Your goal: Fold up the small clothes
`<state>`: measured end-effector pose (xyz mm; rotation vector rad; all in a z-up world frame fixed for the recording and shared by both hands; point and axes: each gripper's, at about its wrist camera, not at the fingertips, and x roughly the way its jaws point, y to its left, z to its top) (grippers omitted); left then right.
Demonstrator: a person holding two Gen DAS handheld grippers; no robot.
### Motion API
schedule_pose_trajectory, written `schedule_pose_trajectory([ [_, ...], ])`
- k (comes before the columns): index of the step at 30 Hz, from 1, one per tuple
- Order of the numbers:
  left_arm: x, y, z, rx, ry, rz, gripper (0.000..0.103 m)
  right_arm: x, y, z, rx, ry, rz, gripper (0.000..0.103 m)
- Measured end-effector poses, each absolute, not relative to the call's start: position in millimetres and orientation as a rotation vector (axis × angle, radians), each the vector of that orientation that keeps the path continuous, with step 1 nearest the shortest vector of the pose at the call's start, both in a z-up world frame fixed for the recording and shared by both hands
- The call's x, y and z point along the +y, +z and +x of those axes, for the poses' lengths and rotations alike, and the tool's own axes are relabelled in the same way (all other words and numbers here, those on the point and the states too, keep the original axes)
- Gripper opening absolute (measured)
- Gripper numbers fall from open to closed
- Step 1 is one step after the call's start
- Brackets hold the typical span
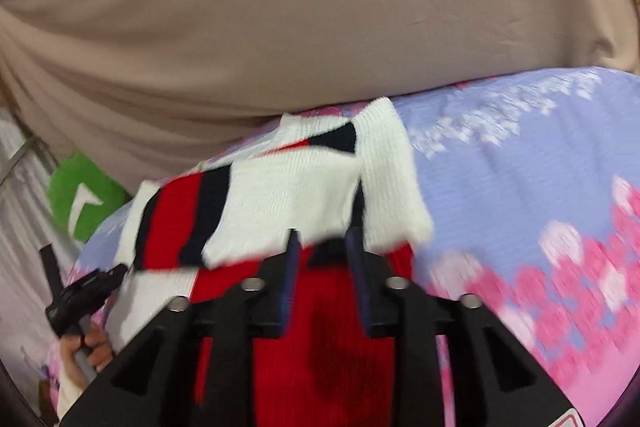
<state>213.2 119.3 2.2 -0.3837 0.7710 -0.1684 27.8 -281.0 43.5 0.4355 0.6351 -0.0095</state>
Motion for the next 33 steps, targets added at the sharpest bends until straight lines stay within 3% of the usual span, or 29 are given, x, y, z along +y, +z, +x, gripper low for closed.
schedule_pose_trajectory([
  [2,134,7,172,0.789,-0.201,-0.348,0.070,-268,33,-17,0.680,0.034,0.414,0.047],
  [3,143,7,147,0.808,-0.221,-0.326,0.072,-260,23,-42,0.713,0.056,0.400,0.049],
  [10,187,-18,29,0.983,-0.320,-0.405,0.074,-203,-50,-141,0.870,0.158,0.480,0.051],
  [12,189,-20,10,0.985,-0.346,-0.449,0.079,-191,-58,-147,0.860,0.195,0.516,0.051],
  [19,167,-24,-15,0.981,-0.418,-0.489,0.079,-167,-61,-124,0.788,0.199,0.591,0.056],
  [22,157,-27,-21,0.999,-0.445,-0.453,0.064,-159,-59,-118,0.768,0.175,0.563,0.056],
  [23,153,-26,-20,0.998,-0.429,-0.426,0.054,-156,-58,-116,0.768,0.158,0.549,0.050],
  [24,151,-25,-21,0.995,-0.420,-0.405,0.035,-155,-58,-114,0.770,0.151,0.545,0.038],
  [26,151,-27,-21,1.003,-0.414,-0.410,0.012,-154,-60,-111,0.779,0.149,0.557,0.017],
  [27,153,-27,-21,1.001,-0.407,-0.412,0.010,-153,-59,-111,0.774,0.145,0.559,0.012],
  [33,163,11,-48,0.863,-0.437,-0.386,0.005,-148,-21,-143,0.623,0.153,0.511,0.007],
])
